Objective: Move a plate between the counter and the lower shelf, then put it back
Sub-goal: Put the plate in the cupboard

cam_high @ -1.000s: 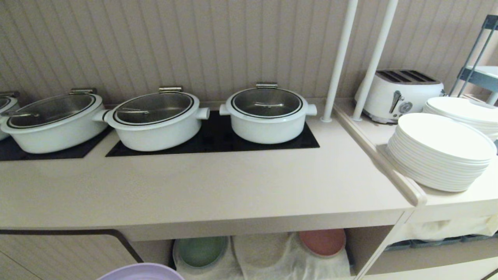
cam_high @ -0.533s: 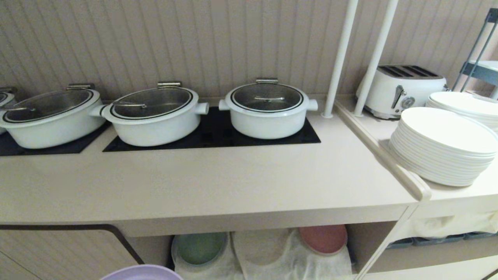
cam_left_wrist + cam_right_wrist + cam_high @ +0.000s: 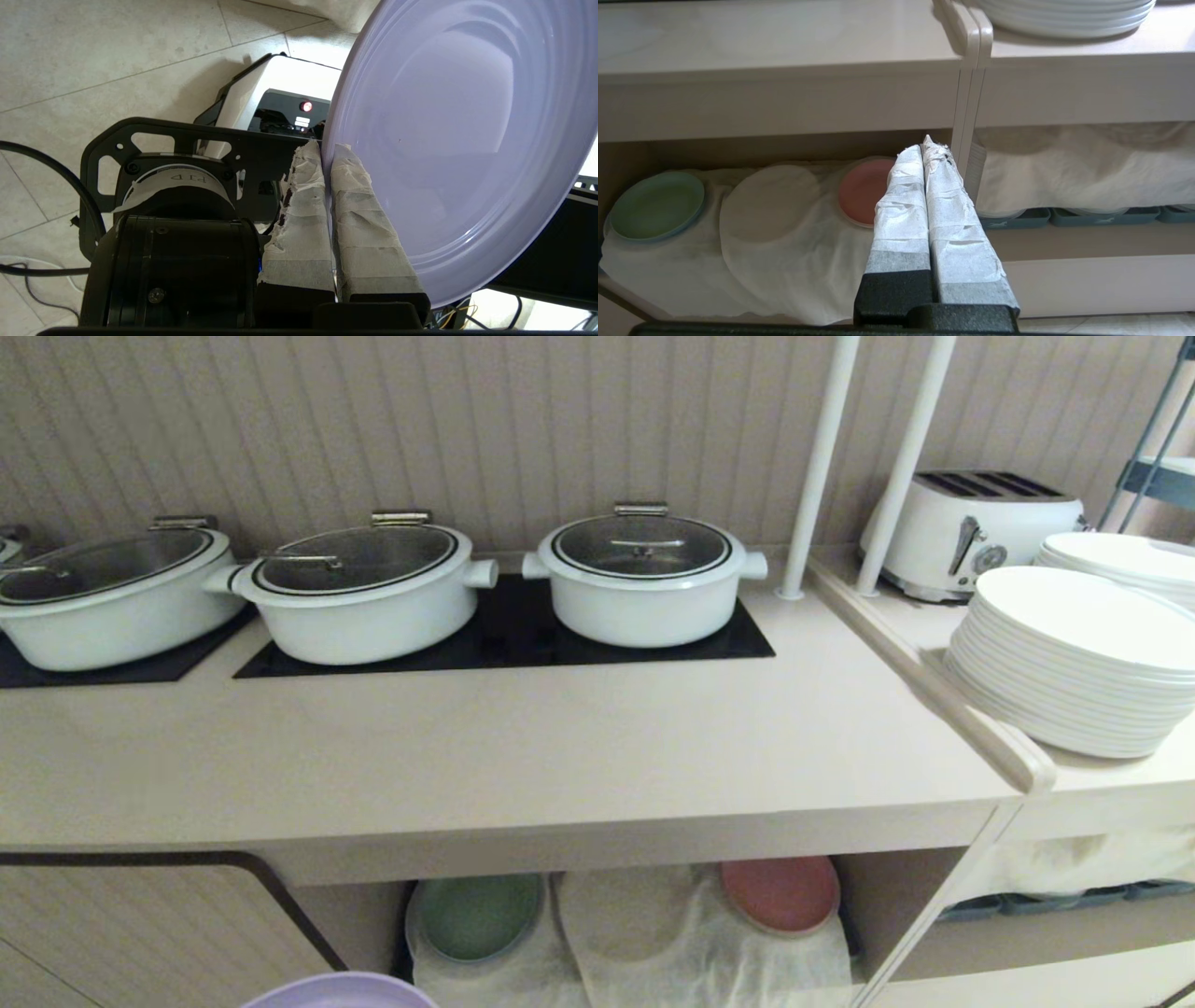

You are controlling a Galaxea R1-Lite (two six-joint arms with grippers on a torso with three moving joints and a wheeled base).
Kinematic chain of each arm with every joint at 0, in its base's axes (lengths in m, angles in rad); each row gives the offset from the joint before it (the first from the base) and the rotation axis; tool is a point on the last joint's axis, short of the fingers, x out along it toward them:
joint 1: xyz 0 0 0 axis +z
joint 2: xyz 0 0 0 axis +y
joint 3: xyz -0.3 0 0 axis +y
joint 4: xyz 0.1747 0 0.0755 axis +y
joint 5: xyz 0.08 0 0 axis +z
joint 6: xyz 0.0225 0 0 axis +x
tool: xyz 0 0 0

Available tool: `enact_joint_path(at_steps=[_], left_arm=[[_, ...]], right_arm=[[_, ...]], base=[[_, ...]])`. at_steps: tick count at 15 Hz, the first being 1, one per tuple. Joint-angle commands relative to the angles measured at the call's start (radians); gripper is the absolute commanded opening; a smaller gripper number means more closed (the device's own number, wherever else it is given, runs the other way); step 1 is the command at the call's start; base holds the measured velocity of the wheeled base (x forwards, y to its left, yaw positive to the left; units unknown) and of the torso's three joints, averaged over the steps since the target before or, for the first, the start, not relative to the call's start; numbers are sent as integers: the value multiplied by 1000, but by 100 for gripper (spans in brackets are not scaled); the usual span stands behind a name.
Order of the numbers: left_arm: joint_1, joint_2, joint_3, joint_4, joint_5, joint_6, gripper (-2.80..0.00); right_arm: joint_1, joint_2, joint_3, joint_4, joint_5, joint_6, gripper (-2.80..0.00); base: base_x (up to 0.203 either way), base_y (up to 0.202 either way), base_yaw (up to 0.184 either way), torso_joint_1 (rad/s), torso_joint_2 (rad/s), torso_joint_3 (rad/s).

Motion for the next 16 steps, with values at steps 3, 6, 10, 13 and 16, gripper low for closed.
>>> enact_joint_path(at_steps=[3, 6, 10, 13, 16], left_arm=[[0, 3, 1, 5, -3, -3, -280], [-1, 4, 1, 5, -3, -3, -280], [-8, 4, 1, 5, -3, -3, -280], [-9, 4, 1, 5, -3, -3, -280], [-14, 8, 1, 5, -3, -4, -280]], right_arm=[[0, 1, 0, 0, 0, 1, -280], [1, 1, 0, 0, 0, 1, -280], [1, 1, 0, 0, 0, 1, -280], [1, 1, 0, 0, 0, 1, -280], [1, 1, 0, 0, 0, 1, -280]], base=[[0, 0, 0, -169, 367, 193], [0, 0, 0, -236, 501, 267], [0, 0, 0, -252, 548, 293], [0, 0, 0, -234, 525, 292], [0, 0, 0, -219, 506, 281]])
